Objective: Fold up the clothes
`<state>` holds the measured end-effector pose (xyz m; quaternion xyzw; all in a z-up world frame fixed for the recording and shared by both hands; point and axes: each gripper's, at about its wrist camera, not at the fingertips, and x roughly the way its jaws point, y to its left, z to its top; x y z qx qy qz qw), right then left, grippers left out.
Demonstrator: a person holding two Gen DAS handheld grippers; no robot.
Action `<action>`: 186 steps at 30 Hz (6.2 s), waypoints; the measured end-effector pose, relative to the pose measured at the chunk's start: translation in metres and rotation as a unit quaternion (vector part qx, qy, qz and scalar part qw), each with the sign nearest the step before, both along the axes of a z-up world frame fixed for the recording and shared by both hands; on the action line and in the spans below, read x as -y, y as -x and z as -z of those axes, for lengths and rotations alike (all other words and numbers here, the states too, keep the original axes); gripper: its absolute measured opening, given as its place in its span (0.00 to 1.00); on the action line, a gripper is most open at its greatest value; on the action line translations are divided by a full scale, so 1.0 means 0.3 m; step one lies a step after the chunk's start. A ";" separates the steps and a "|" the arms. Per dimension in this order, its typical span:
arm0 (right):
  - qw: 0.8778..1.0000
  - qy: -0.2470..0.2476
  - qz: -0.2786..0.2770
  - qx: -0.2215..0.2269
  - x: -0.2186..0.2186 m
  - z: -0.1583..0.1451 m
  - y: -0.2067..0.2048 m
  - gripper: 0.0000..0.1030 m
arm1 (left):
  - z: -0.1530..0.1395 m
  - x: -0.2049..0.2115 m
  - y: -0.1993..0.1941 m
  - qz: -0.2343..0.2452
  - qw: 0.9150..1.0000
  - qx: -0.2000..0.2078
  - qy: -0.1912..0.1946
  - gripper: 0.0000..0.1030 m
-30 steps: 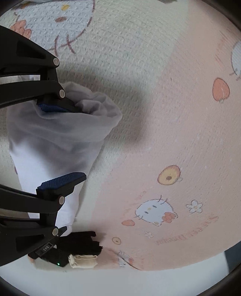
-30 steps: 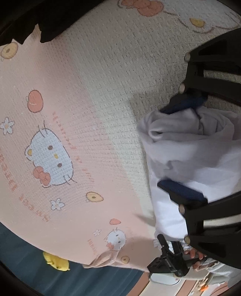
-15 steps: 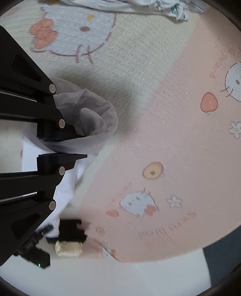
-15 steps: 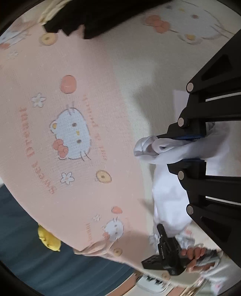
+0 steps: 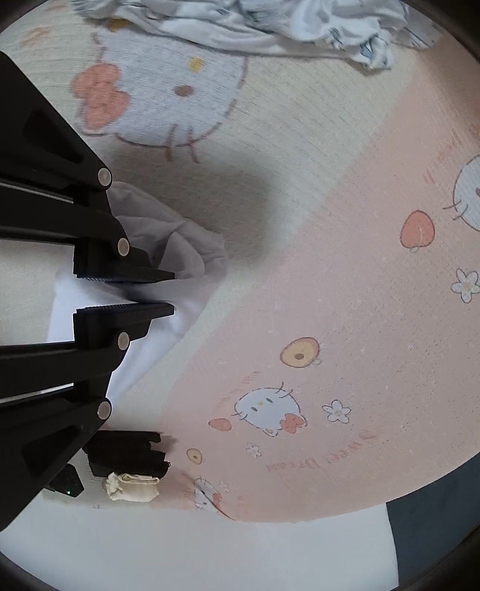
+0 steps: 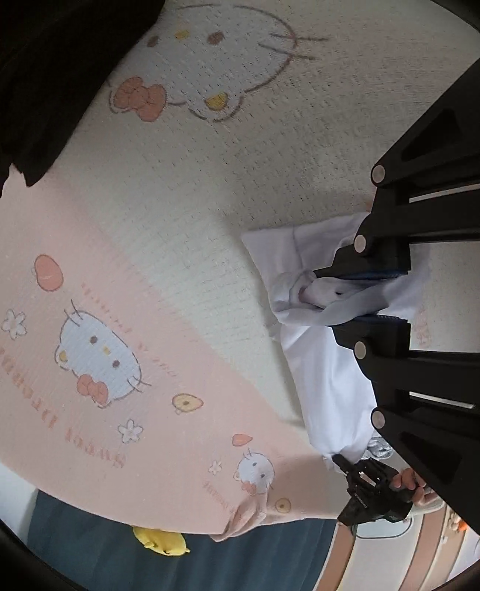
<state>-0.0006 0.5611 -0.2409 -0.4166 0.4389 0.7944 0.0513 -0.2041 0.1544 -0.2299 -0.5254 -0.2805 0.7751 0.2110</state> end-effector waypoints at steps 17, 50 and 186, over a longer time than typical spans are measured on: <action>0.998 -0.051 0.040 0.006 -0.005 0.024 0.022 0.55 | 0.072 0.002 0.034 0.003 0.999 0.044 0.018 0.08; 0.915 0.216 0.327 -0.094 0.174 0.137 -0.429 0.69 | 0.076 0.033 -0.224 -0.046 0.991 0.042 -0.121 0.66; 0.937 0.141 0.297 -0.120 0.161 0.091 -0.507 0.59 | -0.087 0.074 -0.431 -0.018 0.988 -0.077 0.130 0.57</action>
